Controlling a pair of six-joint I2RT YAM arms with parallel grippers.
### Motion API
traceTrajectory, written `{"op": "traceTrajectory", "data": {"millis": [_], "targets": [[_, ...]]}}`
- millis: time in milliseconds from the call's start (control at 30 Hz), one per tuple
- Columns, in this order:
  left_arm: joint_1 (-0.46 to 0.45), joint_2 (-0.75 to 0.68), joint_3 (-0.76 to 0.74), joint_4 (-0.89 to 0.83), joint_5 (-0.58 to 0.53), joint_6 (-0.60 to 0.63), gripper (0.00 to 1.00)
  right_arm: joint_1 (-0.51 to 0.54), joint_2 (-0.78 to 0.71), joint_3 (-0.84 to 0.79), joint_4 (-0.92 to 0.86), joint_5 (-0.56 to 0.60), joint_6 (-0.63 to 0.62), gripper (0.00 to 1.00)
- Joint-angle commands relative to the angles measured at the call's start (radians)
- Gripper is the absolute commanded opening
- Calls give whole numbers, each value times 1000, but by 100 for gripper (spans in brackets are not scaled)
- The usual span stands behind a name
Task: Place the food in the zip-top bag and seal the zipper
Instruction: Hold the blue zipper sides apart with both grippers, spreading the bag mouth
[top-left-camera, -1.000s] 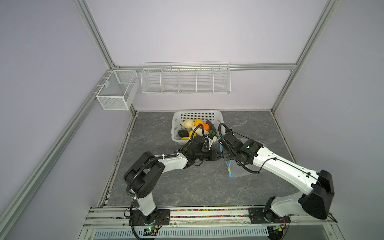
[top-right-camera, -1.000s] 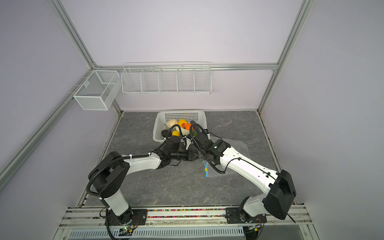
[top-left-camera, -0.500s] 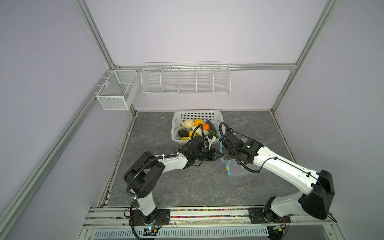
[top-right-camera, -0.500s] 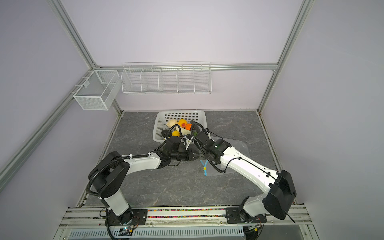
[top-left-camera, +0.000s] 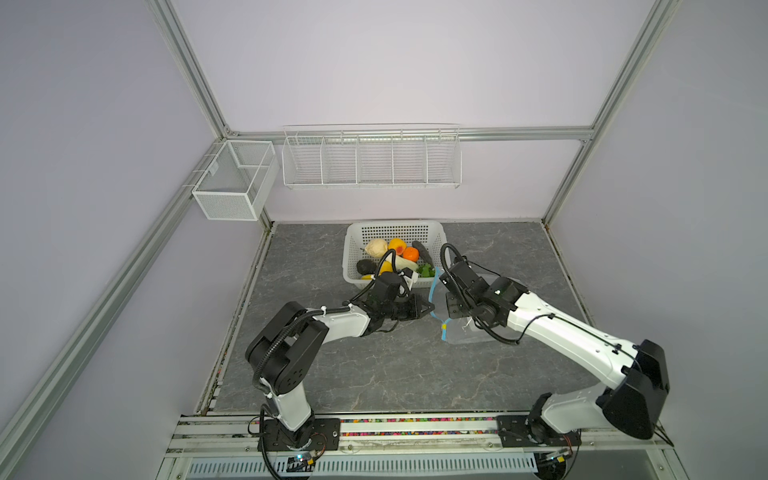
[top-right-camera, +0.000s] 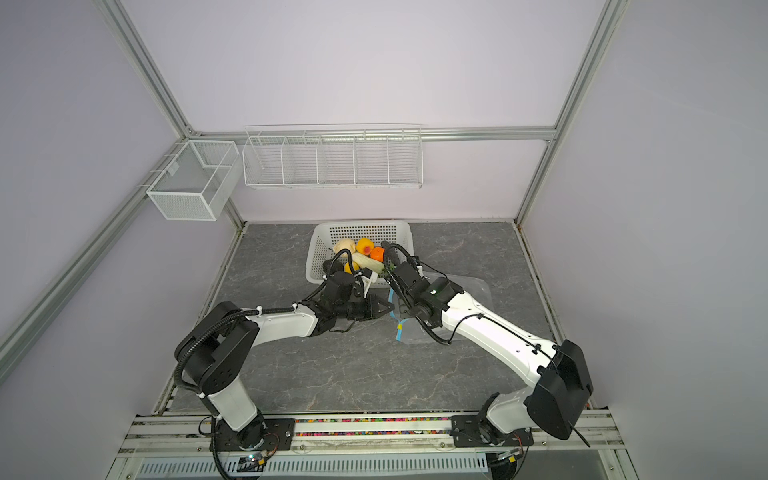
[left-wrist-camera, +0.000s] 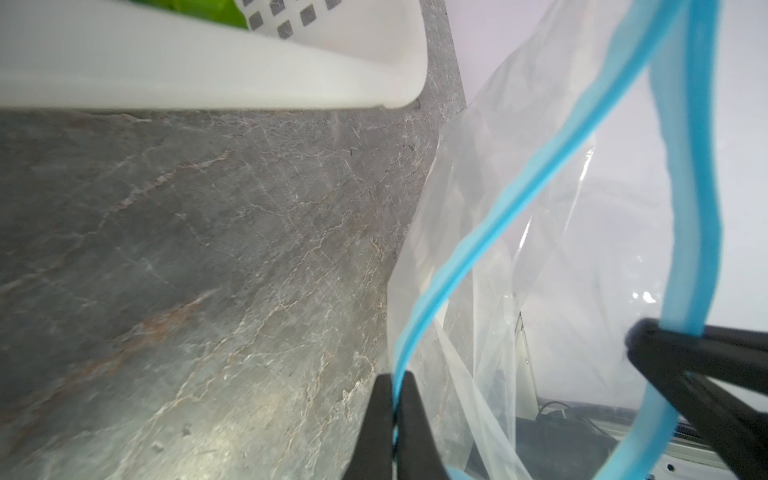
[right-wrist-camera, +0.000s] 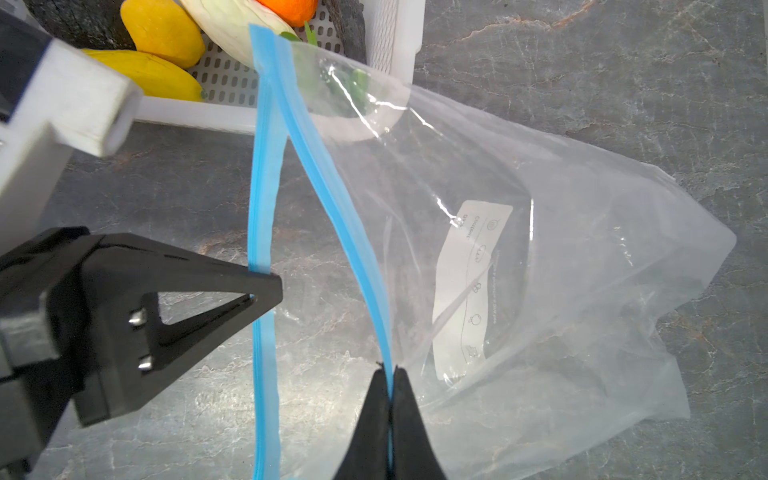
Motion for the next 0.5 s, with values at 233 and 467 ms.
{"op": "traceTrajectory", "data": {"millis": [233,467], "targets": [[10,-4,-40,-5,-35,-4,0,-16,-43,-27,-6,14,-16,6],[8,-11,-32,-20,-34,13,3,-17,-40,-22,1,1,-16,6]]}}
